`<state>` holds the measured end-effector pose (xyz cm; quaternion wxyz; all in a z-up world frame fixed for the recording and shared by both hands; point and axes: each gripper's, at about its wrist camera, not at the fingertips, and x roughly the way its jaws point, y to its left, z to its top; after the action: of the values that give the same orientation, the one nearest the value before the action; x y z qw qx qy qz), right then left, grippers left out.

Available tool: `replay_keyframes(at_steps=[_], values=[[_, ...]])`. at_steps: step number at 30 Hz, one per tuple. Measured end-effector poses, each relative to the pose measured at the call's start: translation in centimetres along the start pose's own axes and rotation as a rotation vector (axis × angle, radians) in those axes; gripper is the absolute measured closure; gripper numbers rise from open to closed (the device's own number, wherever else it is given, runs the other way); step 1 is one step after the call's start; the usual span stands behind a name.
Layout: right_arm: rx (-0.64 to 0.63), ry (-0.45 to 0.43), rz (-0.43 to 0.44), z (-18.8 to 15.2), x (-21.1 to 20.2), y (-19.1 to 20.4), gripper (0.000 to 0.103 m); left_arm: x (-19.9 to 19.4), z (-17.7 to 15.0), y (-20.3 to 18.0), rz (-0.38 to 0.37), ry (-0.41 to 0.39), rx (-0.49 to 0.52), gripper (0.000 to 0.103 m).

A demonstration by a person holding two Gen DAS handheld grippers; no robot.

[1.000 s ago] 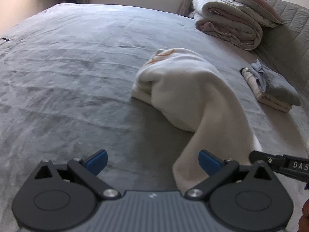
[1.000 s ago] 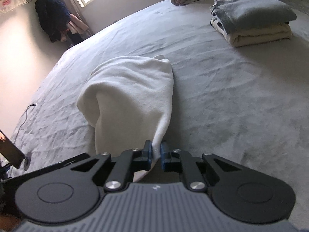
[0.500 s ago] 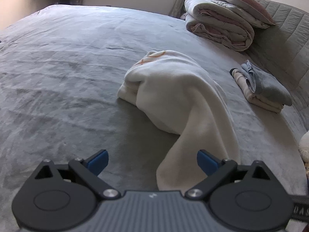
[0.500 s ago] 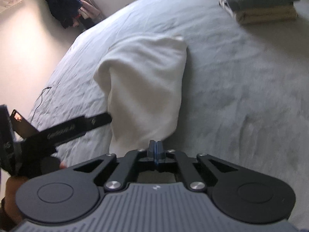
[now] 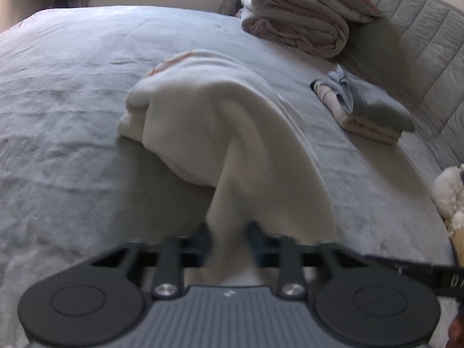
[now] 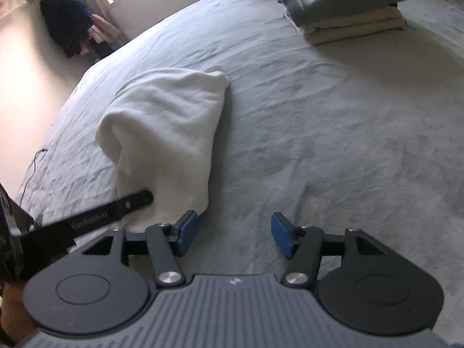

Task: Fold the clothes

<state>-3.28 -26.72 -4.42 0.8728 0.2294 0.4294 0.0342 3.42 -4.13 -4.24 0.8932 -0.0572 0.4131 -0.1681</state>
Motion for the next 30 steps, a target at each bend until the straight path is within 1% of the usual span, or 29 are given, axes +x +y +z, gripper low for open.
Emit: replay_keyframes(at_steps=[1, 5, 7, 11, 15, 24, 28, 30], values=[[0.011, -0.001, 0.001, 0.2, 0.0, -0.1, 0.041, 0.1, -0.1, -0.2, -0.008, 0.005, 0.007, 0.098], [0.04, -0.022, -0.001, 1.0, -0.3, -0.4, 0.04, -0.9, -0.3, -0.8, -0.045, 0.008, 0.025, 0.099], [0.051, -0.036, 0.004, 1.4, -0.5, -0.3, 0.04, -1.8, -0.6, -1.4, -0.081, 0.016, 0.061, 0.099], [0.074, -0.06, 0.035, 2.2, -0.8, 0.4, 0.037, -4.2, -1.8, -3.0, -0.136, 0.004, 0.177, 0.099], [0.074, -0.07, 0.051, 2.8, -0.5, 1.3, 0.034, -5.6, -2.6, -2.4, -0.17, 0.022, 0.178, 0.099], [0.06, -0.047, 0.048, 3.0, 1.9, 3.2, 0.032, -7.7, -4.1, -0.4, -0.199, 0.057, 0.164, 0.099], [0.072, -0.053, 0.05, 3.4, 2.7, 3.5, 0.029, -8.3, -4.7, 0.5, -0.214, 0.078, 0.162, 0.099], [0.084, -0.058, 0.05, 3.7, 3.0, 3.3, 0.029, -8.5, -5.0, 1.2, -0.21, 0.086, 0.16, 0.099]])
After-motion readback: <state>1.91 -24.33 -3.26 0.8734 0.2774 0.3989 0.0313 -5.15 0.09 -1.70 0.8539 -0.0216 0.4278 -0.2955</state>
